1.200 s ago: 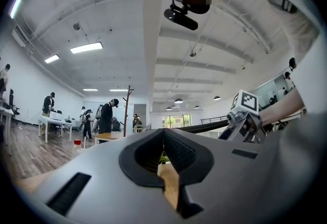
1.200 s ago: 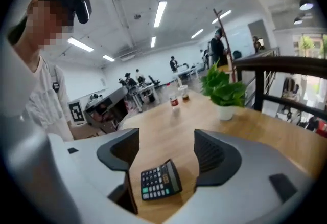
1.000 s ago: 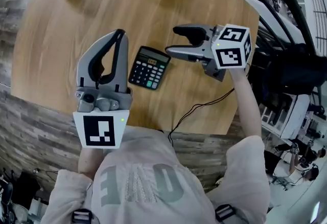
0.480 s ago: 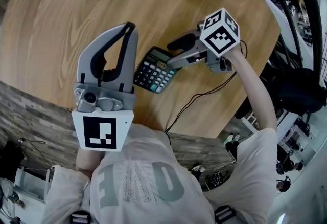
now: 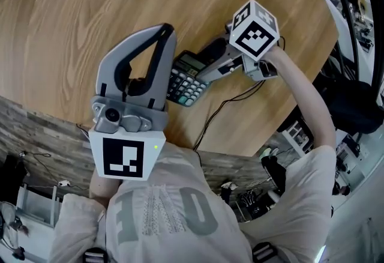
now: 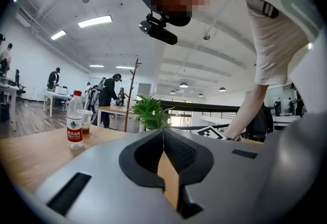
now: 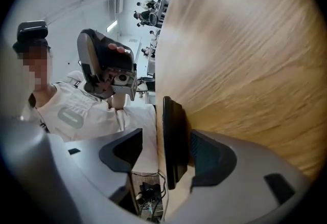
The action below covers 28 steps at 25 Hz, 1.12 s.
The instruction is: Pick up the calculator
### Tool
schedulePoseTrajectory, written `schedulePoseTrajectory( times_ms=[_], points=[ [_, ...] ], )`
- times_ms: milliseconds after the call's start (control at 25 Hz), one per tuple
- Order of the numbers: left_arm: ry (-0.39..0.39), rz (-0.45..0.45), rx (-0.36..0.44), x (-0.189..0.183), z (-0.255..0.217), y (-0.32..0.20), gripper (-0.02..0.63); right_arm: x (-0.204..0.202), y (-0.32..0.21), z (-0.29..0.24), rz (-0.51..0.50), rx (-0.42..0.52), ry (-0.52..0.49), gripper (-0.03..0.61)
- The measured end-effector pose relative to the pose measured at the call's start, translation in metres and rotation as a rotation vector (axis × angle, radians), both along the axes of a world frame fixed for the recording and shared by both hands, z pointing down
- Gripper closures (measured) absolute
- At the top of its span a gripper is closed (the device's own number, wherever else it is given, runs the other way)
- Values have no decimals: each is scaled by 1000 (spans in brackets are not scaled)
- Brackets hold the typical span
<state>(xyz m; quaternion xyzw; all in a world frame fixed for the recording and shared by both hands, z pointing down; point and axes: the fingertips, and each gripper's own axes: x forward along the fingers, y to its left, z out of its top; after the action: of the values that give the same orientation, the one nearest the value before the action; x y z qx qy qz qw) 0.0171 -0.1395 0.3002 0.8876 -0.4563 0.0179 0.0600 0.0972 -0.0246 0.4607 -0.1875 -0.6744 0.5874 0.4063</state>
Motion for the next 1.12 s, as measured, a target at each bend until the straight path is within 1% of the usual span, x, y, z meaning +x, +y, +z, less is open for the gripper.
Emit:
schedulePoseTrajectory(
  times_ms=[240, 520, 600, 680, 760, 920, 1000, 1120],
  points=[
    [-20, -14, -10, -7, 7, -3, 603, -2, 8, 2, -46, 27, 10, 305],
    [-20, -23, -13, -11, 8, -1, 603, -1, 13, 11, -90, 80, 47, 361],
    [-20, -22, -9, -11, 5, -2, 604, 1, 12, 15, -107, 116, 66, 396],
    [-20, -24, -4, -11, 3, -3, 604, 4, 11, 20, -127, 158, 87, 459],
    [-17, -28, 1, -12, 0, -3, 604, 6, 10, 21, -132, 169, 108, 459],
    [-16, -35, 8, -14, -5, -3, 604, 6, 11, 19, -103, 144, 147, 462],
    [-20, -33, 11, -14, -5, -3, 604, 6, 9, 18, -97, 160, 156, 467],
    [-25, -32, 11, -15, -4, -4, 604, 7, 9, 20, -119, 188, 183, 474]
  ],
)
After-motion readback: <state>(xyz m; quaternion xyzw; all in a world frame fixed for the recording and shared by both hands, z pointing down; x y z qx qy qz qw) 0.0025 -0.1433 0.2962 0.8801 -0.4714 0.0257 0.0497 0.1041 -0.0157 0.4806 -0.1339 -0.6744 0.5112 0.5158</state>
